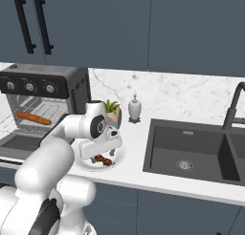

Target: Pick up the kebab skewer and baguette bread, and place them inside the toaster oven. Close the toaster oven door and start by setting the timer.

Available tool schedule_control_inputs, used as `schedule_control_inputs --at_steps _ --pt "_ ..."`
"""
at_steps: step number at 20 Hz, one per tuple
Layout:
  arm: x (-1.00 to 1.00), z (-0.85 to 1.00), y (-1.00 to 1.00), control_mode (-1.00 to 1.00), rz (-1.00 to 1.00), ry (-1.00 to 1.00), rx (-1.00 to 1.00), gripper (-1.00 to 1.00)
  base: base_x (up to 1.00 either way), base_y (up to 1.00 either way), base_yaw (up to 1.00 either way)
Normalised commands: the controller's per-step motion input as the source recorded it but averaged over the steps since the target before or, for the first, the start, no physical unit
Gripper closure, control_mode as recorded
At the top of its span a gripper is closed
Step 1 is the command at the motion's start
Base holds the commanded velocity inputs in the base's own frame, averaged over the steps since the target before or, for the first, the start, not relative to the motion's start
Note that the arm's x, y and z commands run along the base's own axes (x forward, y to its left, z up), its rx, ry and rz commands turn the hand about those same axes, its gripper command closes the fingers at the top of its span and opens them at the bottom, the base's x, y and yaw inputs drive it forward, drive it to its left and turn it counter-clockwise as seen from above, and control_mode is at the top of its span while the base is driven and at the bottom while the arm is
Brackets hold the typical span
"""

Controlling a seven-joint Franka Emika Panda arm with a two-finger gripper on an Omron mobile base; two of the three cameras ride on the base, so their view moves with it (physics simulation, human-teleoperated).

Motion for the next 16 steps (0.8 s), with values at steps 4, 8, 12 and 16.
schedule_control_inputs --at_steps 4,8,12,16 --pt "0.14 -0.42 -0.02 -1.00 0.00 0.00 0.00 -1.00 0.00 0.00 0.00" --pt "0.35 -0.23 0.00 -1.00 0.00 0.00 0.00 -1.00 0.00 0.00 0.00" --pt "0.38 -0.25 0.01 -1.00 0.00 0.00 0.00 -1.00 0.00 0.00 0.00" --pt "0.26 -0.24 0.00 -1.00 0.00 -0.01 0.00 -1.00 0.00 0.00 0.00"
